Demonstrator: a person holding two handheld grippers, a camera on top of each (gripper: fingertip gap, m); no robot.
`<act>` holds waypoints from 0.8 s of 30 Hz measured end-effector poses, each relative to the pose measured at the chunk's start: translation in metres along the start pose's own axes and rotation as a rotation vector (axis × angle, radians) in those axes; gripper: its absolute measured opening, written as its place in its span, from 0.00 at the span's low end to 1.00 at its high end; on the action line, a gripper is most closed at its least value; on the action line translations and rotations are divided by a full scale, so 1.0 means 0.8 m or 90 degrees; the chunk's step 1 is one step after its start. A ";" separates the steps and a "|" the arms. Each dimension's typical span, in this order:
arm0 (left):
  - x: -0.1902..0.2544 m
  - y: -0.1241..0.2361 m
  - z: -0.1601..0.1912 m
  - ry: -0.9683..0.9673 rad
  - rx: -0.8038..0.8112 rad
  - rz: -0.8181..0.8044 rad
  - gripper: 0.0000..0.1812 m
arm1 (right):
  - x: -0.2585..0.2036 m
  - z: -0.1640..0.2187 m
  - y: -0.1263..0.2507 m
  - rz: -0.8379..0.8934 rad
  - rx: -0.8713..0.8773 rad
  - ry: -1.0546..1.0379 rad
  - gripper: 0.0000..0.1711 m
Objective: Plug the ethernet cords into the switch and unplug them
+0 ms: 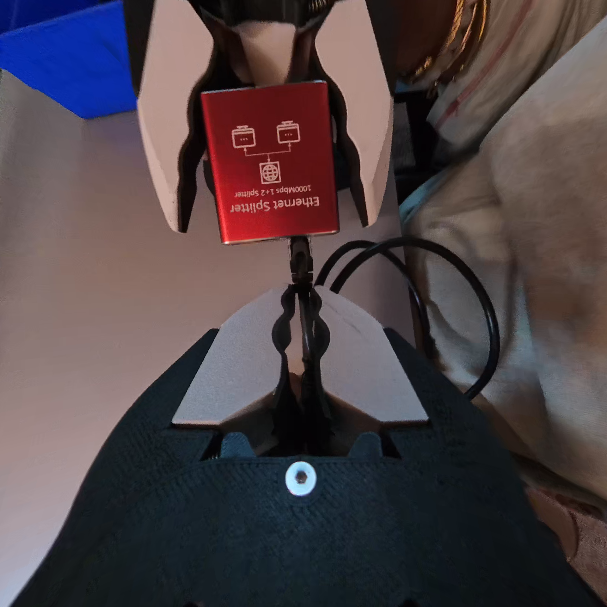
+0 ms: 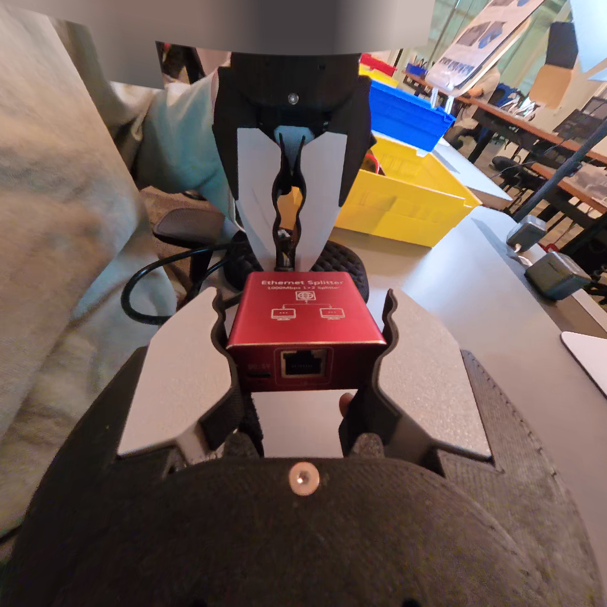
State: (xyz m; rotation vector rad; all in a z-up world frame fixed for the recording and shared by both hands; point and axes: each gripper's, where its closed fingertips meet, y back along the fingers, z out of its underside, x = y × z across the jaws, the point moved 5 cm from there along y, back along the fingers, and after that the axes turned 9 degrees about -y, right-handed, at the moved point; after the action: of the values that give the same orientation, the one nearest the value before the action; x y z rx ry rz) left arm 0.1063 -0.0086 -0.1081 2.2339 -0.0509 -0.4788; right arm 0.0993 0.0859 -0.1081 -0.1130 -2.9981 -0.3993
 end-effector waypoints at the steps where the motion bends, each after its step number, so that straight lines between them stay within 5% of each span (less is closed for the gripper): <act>1: 0.001 -0.003 0.002 -0.007 -0.014 0.004 0.04 | 0.000 0.001 -0.002 -0.001 -0.014 0.002 0.55; 4: -0.002 -0.004 0.004 -0.013 -0.014 0.001 0.04 | 0.002 -0.002 0.000 0.004 -0.007 0.015 0.55; 8: -0.028 0.029 -0.017 0.002 0.116 -0.094 0.05 | 0.017 -0.032 0.024 0.066 0.112 0.042 0.55; 11: -0.058 0.080 -0.022 -0.019 0.168 -0.287 0.20 | 0.032 -0.050 0.032 0.160 0.140 0.082 0.55; 15: -0.066 0.164 -0.020 -0.041 0.289 -0.562 0.26 | 0.047 -0.049 0.035 0.229 0.174 0.056 0.53; 24: -0.025 0.212 0.033 0.042 0.336 -0.684 0.26 | 0.049 0.054 0.039 0.213 -0.055 -0.134 0.51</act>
State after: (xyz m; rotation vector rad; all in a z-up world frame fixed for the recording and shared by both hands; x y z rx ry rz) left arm 0.0992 -0.1351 0.0100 2.6381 1.2309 -1.0348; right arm 0.0585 0.1295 -0.1367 -0.6931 -3.0772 -0.5055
